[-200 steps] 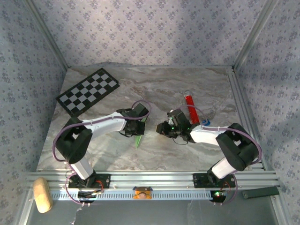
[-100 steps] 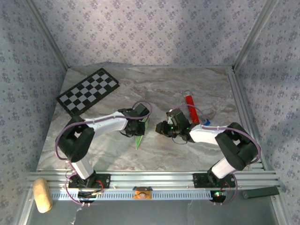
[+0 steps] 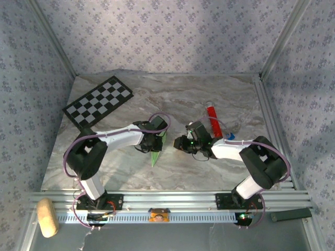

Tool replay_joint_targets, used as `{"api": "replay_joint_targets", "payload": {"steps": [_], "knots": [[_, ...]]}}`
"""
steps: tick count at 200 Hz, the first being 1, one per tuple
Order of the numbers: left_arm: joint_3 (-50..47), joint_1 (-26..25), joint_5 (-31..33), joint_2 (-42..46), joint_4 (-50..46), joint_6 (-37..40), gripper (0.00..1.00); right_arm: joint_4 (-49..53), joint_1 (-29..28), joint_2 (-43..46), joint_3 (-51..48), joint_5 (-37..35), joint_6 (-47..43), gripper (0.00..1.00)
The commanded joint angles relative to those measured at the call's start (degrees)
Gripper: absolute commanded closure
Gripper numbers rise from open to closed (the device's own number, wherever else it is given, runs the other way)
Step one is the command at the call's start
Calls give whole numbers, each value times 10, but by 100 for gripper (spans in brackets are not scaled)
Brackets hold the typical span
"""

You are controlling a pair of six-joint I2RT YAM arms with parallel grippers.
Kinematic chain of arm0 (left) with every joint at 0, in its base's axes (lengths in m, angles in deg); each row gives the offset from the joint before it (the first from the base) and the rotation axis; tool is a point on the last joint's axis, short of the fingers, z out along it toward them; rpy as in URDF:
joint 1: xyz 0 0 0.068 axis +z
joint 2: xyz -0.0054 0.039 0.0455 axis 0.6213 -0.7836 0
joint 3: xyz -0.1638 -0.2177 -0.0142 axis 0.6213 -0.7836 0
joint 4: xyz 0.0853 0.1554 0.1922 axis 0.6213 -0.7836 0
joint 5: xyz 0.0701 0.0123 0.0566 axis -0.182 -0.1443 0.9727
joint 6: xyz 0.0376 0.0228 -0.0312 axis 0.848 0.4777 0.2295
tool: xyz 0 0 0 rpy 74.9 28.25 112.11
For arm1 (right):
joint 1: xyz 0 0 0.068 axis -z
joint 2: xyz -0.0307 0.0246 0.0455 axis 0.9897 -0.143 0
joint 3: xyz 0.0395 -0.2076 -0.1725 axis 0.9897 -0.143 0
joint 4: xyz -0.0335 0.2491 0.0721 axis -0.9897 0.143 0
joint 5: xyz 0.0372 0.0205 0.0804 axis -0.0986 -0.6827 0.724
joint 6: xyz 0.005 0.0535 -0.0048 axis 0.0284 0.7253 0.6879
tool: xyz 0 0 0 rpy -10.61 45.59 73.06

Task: Fold a paper plane with a square sheet of paper (pick it up from the middle)
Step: Move the paper plane to the center of the table.

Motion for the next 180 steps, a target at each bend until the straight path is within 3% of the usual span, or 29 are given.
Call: {"api": "replay_joint_targets", "payload": {"steps": [1, 95, 180], "knots": [[15, -5, -7, -11, -19, 6, 85, 9, -4, -7, 14, 2, 5, 73], [24, -9, -8, -4, -17, 5, 78, 9, -3, -8, 18, 4, 3, 73], [12, -10, -8, -11, -12, 0, 79, 11, -4, -11, 19, 4, 1, 73]]}}
